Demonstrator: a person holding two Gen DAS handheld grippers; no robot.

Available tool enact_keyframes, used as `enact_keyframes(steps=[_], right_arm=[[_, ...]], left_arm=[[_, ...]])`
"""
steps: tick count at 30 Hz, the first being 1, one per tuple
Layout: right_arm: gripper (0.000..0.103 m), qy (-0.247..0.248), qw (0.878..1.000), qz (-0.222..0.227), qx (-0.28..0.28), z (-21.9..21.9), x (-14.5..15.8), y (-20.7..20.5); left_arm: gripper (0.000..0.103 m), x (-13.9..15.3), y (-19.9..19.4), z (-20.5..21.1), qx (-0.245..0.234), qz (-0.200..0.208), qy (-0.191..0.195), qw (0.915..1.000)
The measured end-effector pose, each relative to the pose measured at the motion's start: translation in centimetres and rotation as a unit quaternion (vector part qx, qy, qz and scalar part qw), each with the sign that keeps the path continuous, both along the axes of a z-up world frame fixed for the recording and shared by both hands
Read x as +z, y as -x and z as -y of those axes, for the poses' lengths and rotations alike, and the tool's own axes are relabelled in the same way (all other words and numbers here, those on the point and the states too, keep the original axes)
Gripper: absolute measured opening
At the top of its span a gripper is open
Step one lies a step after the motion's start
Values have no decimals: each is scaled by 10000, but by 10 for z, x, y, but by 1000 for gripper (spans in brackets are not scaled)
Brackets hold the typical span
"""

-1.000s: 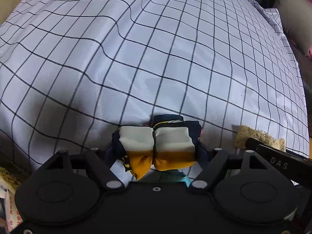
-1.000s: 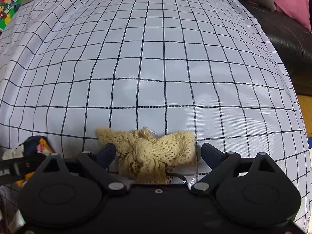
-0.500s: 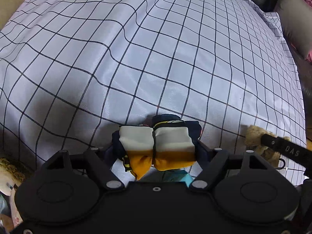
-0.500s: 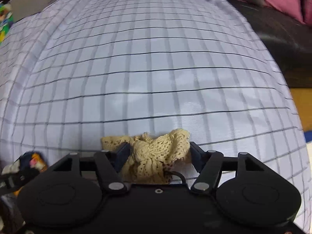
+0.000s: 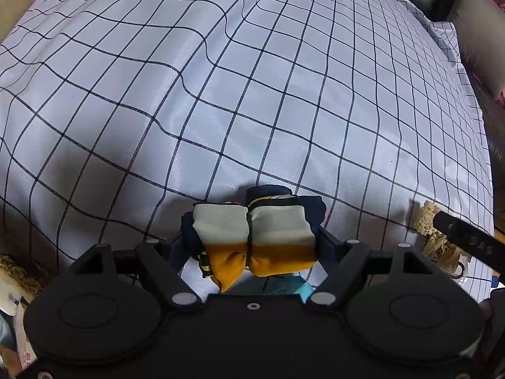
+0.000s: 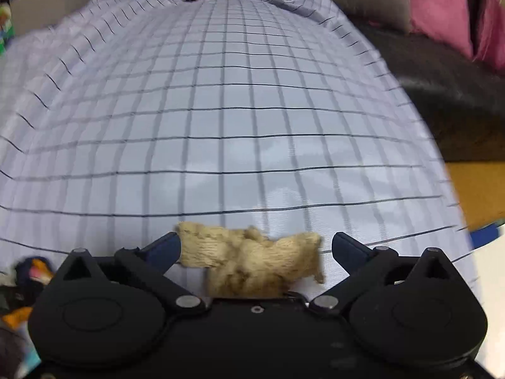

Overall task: Organize soft objects
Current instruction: 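Lift the lace cloth with the right tool while the left tool lifts the socks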

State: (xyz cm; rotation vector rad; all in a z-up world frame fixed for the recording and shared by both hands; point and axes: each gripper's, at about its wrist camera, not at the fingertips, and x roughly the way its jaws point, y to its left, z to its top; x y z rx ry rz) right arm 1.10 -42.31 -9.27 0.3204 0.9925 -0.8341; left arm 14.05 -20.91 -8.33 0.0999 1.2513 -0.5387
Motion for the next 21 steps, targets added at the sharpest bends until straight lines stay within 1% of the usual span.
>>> enact_keyframes(steps=[2,3,7,9,10,12,14,17,20,21], right_arm=[[102,217,9994,-279,14,-9,-4,-5],[102,207,9991,-353,106,-14,-7,-7],[100,-242,9991,-304,160,-16,-16,-3],[96,-417,9986,-294,152,-12,-17,0],[94,-407,9986,-324,138,-13,-18,1],[87,-377,9982,-434,188,-11,-20,0],[83,-408,9979,-447,233,-6,-23,1],[69,-403,9980,-406,274,-2,-21,4],[62,-442,9984,-301,166,7,-19,8],[62,-441,9986,-265,122,10,-18,10]], left_arm=[[74,0,0,0,5,-6,-3,10000],[74,-1,0,0,2,-7,-4,10000],[74,-2,0,2,-25,-11,-20,10000],[74,-2,0,3,-48,-12,-19,10000],[74,-3,0,3,-56,-10,-20,10000],[74,-3,0,4,-73,-3,-29,10000],[74,-4,-1,4,-72,-6,-35,10000],[74,-3,-2,3,-52,4,-29,10000],[74,0,0,1,-69,38,-1,10000],[74,2,1,1,-79,52,6,10000]])
